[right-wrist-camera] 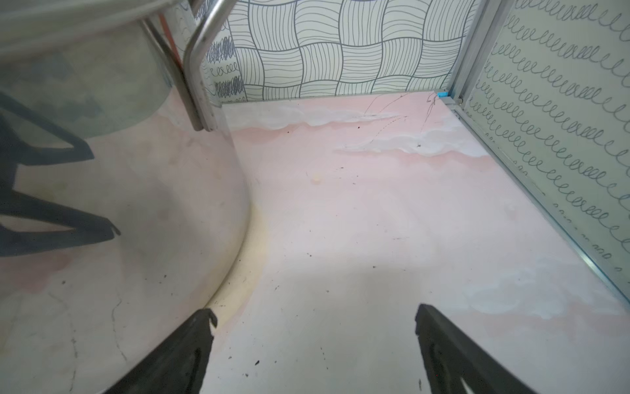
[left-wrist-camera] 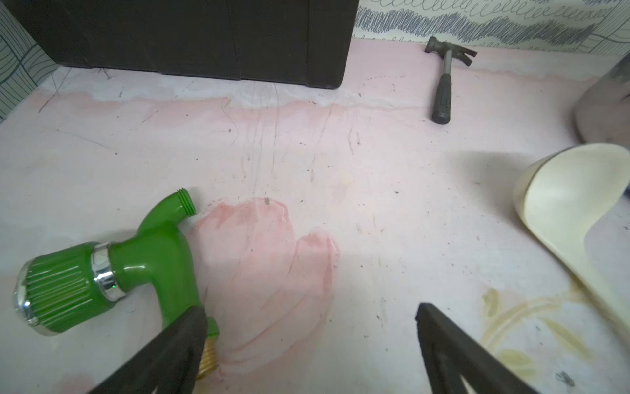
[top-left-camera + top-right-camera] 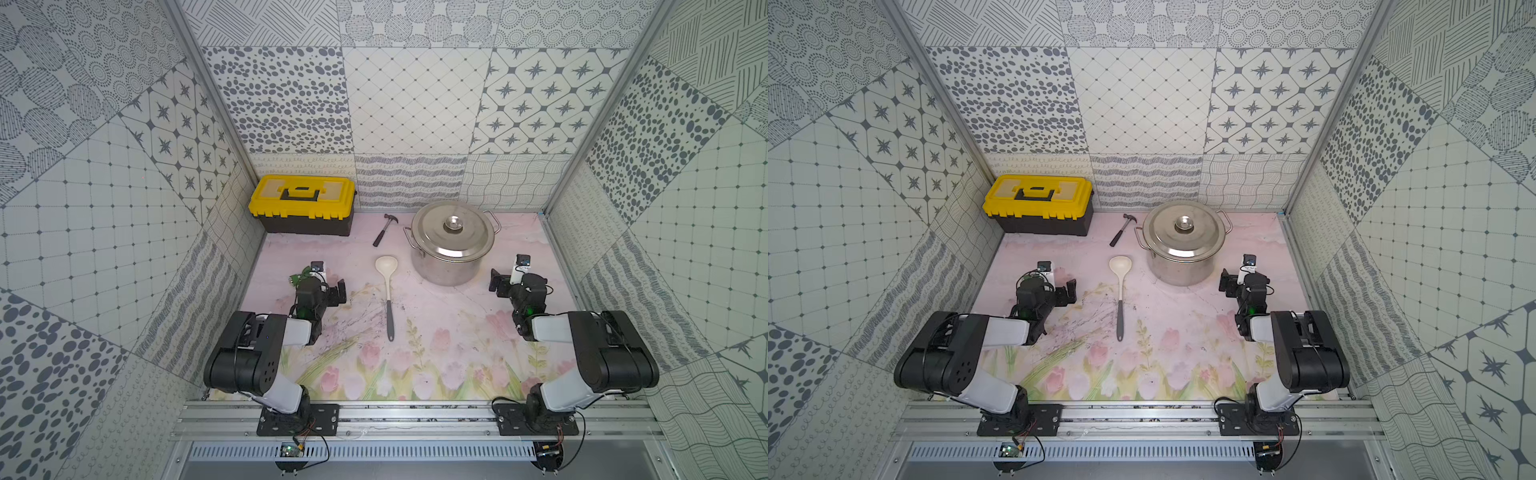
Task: Stir the soup with a spoon
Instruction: Pick up the lid from the pan.
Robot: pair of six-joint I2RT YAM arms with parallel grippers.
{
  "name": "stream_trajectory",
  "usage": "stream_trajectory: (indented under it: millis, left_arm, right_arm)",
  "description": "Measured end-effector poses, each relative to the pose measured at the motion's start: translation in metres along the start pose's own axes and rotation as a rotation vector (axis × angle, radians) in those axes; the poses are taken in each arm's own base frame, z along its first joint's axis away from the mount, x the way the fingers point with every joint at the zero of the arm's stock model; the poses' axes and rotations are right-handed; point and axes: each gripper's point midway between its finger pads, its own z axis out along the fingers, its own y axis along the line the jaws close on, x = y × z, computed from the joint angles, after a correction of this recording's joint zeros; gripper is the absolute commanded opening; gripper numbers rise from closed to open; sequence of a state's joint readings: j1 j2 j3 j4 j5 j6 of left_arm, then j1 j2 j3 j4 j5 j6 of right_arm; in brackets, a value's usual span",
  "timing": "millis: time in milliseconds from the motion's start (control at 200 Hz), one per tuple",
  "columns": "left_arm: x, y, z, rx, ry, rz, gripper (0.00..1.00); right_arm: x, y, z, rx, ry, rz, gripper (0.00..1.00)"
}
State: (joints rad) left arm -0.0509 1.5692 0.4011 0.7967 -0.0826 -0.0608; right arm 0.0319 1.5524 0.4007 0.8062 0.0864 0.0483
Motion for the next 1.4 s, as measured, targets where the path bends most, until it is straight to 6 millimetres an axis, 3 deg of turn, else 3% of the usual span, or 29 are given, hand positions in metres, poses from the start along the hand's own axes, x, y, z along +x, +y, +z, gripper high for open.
stream_trajectory:
  millis: [545, 635, 705, 780, 860, 930, 1035, 1136, 1241, 1396]
  left_arm:
    - [0.0, 0.0, 0.0, 0.0, 0.0, 0.001, 0.99]
    - [-0.013, 0.0, -0.001, -0.003, -0.001, 0.0, 0.99]
    - [-0.042, 0.0, -0.001, -0.017, -0.023, -0.018, 0.99]
    - [-0.075, 0.0, -0.008, -0.025, -0.052, -0.052, 0.99]
    - [-0.104, -0.003, -0.023, -0.024, -0.068, -0.112, 0.99]
    - [-0.124, -0.005, -0.041, -0.018, -0.066, -0.185, 0.99]
    - [-0.141, -0.011, -0.067, 0.007, -0.048, -0.304, 0.99]
    - [-0.146, -0.019, -0.089, 0.051, -0.01, -0.419, 1.0]
    - [-0.143, -0.037, -0.108, 0.115, 0.054, -0.524, 1.0]
    - [-0.146, -0.09, -0.136, 0.231, 0.174, -0.561, 0.99]
  right_arm:
    - [0.0, 0.0, 0.0, 0.0, -0.001, 0.0, 0.97]
    - [-0.004, -0.001, -0.007, 0.003, 0.029, 0.002, 0.97]
    - [-0.026, -0.002, -0.018, 0.011, 0.025, 0.024, 0.97]
    - [-0.07, -0.003, -0.033, 0.021, -0.02, 0.074, 0.97]
    - [-0.119, -0.011, -0.057, 0.057, -0.084, 0.174, 0.97]
    - [-0.145, -0.021, -0.083, 0.102, -0.121, 0.296, 0.97]
    - [-0.159, -0.027, -0.116, 0.103, -0.139, 0.455, 0.97]
    - [-0.161, -0.017, -0.126, 0.06, -0.067, 0.539, 0.93]
    - [-0.182, 0.009, -0.121, -0.03, 0.02, 0.564, 0.97]
    - [-0.204, 0.064, -0.101, -0.171, 0.153, 0.509, 0.97]
